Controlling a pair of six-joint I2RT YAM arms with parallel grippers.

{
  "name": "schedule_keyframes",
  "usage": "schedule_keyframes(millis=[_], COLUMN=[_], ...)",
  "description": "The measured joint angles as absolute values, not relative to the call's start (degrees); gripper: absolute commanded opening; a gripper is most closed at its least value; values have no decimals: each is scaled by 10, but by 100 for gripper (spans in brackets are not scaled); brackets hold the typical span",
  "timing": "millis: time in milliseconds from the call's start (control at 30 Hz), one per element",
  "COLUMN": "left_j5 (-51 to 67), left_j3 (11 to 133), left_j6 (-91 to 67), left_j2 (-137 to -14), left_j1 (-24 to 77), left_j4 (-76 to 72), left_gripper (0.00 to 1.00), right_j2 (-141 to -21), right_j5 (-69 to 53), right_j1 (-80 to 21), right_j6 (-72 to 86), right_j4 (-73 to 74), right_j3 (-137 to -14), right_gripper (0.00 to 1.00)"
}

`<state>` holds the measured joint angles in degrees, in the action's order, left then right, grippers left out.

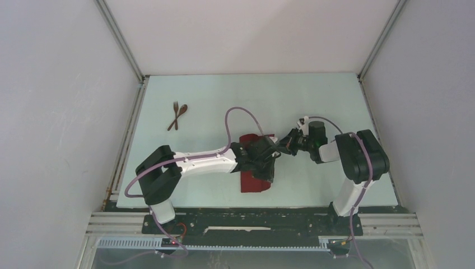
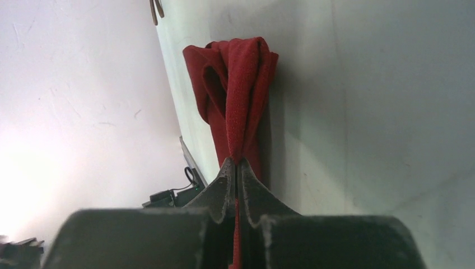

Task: Fold the napkin into a case and place the utensils inside
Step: Fold the 2/3-rectangle-folded napkin at the center of the board.

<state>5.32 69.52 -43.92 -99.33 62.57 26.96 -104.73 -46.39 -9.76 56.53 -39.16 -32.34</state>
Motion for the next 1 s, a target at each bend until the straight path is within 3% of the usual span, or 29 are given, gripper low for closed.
schedule_keyframes(millis=[300, 600, 1000], left_j5=[83, 98, 124], left_j3=[585, 483, 365], left_j6=[-440, -440, -441], left_j2=[-990, -896, -834], left_j1=[598, 581, 539], left_j4=[152, 69, -18], left_gripper=[0, 0, 0], right_j2=[-987, -969, -981], right_j5=[-383, -257, -179], right_j1=[-151, -227, -291], right_j6=[475, 436, 422], right_j4=[-166, 52, 180], right_j3=[-421, -536, -634], right_gripper=[0, 0, 0])
